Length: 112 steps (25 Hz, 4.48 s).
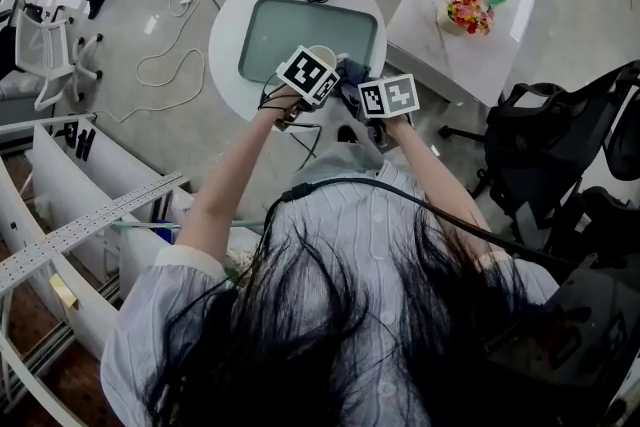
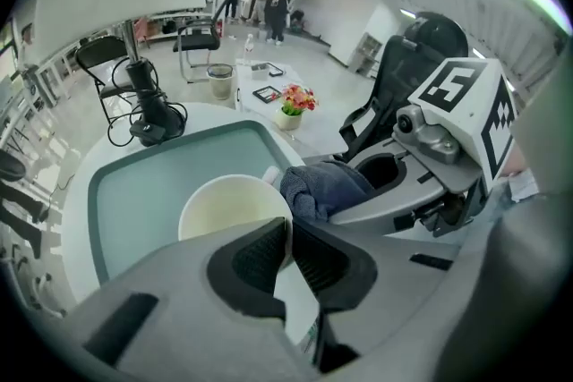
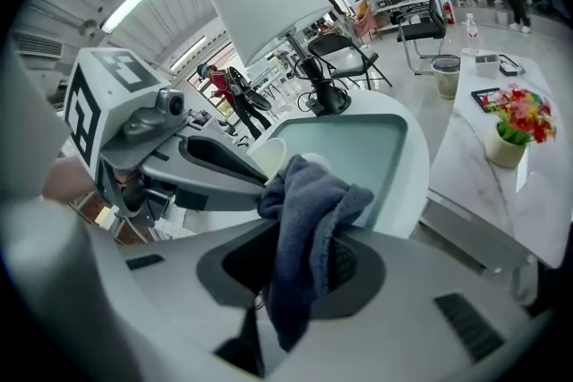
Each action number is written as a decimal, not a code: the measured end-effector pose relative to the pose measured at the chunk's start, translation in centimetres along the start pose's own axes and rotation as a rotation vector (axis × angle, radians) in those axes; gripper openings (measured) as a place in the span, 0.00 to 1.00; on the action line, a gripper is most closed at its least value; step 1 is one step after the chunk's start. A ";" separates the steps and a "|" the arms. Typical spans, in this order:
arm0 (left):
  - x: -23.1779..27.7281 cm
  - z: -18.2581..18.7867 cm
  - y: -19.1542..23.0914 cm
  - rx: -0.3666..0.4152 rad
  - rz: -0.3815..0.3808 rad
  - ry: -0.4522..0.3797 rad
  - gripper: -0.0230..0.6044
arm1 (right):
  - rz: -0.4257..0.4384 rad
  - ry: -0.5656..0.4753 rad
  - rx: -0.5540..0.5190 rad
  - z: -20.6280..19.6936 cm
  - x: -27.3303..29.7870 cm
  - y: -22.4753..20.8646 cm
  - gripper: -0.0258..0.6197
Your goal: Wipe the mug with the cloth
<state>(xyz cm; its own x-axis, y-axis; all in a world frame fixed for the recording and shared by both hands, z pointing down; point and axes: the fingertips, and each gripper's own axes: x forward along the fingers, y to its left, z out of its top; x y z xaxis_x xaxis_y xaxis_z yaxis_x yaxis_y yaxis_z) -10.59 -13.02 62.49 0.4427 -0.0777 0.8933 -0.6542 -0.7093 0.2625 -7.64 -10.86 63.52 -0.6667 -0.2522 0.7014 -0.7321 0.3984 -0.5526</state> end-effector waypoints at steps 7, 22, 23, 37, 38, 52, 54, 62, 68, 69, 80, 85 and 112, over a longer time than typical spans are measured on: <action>0.2 -0.4 -1.0 0.199 -0.013 0.036 0.10 | 0.006 0.017 0.006 -0.8 0.1 0.0 0.18; -1.3 -5.2 2.5 1.017 0.184 0.333 0.33 | 0.022 0.024 0.007 -0.9 0.0 0.0 0.18; -1.2 -5.1 2.7 1.047 0.208 0.329 0.33 | 0.023 0.026 0.007 -0.9 0.1 0.0 0.18; 0.2 -3.6 1.1 0.726 0.083 0.183 0.13 | 0.029 0.009 0.033 -0.1 0.7 0.2 0.18; 0.2 -3.3 0.6 0.672 0.057 0.153 0.12 | 0.029 0.009 0.032 0.0 0.7 0.3 0.18; 0.7 -0.5 -0.2 0.123 0.048 -0.083 0.09 | 0.032 0.005 0.053 0.1 1.3 0.7 0.18; 0.1 0.2 -0.1 0.018 0.060 -0.118 0.09 | 0.029 -0.005 0.069 0.2 1.3 0.6 0.18; -0.7 -0.1 -0.7 0.232 0.039 -0.078 0.11 | 0.041 -0.011 0.109 0.4 1.2 0.2 0.18; -4.3 -0.6 -0.2 0.493 0.005 0.003 0.31 | 0.052 -0.001 0.106 0.3 1.2 0.1 0.18; -4.7 -0.8 0.3 0.525 0.008 0.024 0.37 | 0.053 0.000 0.107 0.2 1.2 0.1 0.18; -1.9 -3.1 5.1 0.976 0.113 0.195 0.66 | 0.051 0.013 0.105 0.0 1.1 0.2 0.18; -0.3 -3.0 5.3 0.883 0.096 0.185 0.66 | 0.043 0.014 0.104 -0.2 1.1 0.2 0.18; -1.0 1.0 3.0 -0.385 0.170 -0.283 0.64 | 0.038 0.008 0.108 0.5 0.2 -0.8 0.18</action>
<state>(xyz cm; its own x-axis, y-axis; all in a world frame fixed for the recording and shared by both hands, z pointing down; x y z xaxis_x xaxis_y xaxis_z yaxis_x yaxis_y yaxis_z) -12.40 -15.79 62.01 0.4241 -0.3947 0.8151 -0.8866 -0.3642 0.2849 -7.26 -11.65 63.86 -0.6936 -0.2316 0.6822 -0.7173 0.3099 -0.6241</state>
